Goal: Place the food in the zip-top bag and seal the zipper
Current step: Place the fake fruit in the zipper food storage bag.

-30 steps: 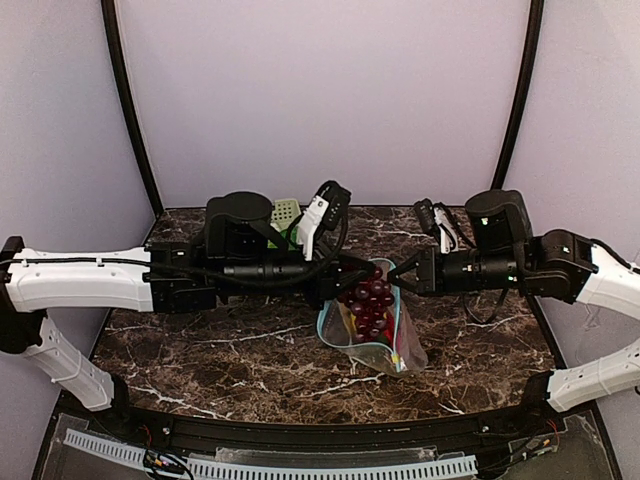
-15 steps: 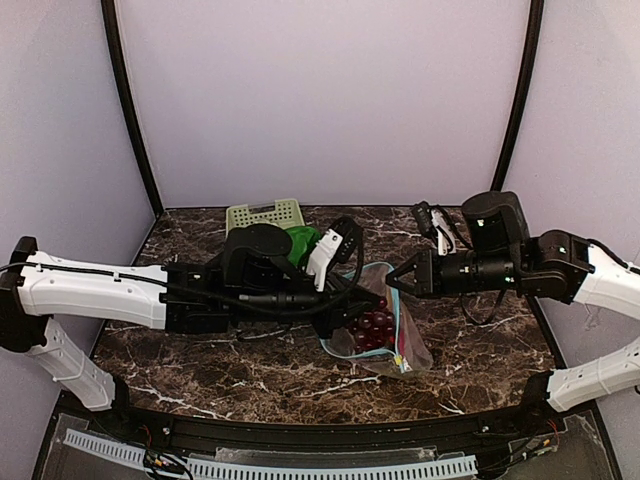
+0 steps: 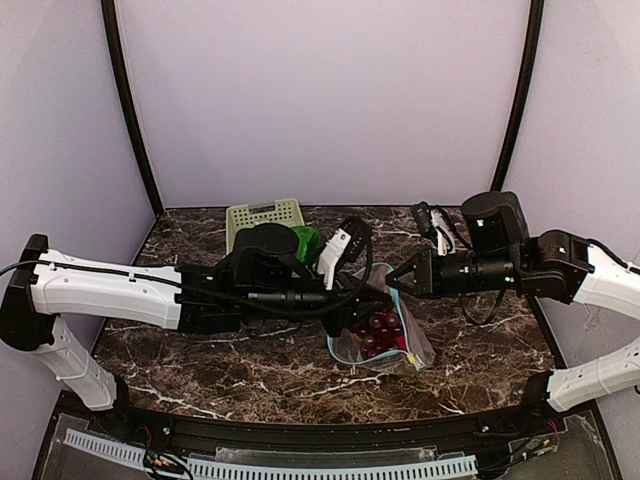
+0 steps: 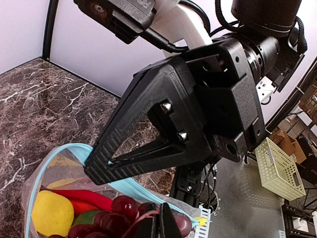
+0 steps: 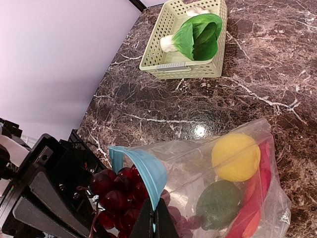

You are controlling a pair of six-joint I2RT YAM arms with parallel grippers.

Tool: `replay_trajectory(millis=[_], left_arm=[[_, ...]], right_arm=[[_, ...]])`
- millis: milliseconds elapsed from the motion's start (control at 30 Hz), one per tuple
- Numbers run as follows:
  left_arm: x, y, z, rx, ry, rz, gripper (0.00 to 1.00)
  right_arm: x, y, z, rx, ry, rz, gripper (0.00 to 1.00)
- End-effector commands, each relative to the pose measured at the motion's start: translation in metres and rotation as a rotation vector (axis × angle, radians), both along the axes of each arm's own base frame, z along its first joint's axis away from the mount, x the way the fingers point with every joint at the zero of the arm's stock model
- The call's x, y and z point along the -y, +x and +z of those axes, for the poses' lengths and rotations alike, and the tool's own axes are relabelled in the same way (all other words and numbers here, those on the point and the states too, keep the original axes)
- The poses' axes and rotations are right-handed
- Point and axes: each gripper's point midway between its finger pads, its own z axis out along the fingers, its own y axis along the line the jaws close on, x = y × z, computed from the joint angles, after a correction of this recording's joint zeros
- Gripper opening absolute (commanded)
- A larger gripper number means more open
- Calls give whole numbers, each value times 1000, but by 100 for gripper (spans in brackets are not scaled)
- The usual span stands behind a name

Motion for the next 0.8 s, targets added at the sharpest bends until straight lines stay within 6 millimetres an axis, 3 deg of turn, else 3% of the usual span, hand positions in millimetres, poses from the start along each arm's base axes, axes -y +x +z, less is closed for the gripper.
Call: replay_trajectory(millis=[0, 233, 500, 767], left_arm=[[7, -1, 26, -17, -122, -70, 1], [3, 20, 18, -43, -120, -67, 1], [-7, 34, -28, -44, 67, 14, 1], [-11, 41, -32, -37, 121, 52, 9]], right_arm=[[-5, 4, 15, 29, 66, -2, 0], [-4, 4, 18, 33, 72, -5, 0], [-4, 4, 16, 30, 67, -6, 0], [-7, 6, 15, 29, 63, -2, 0]])
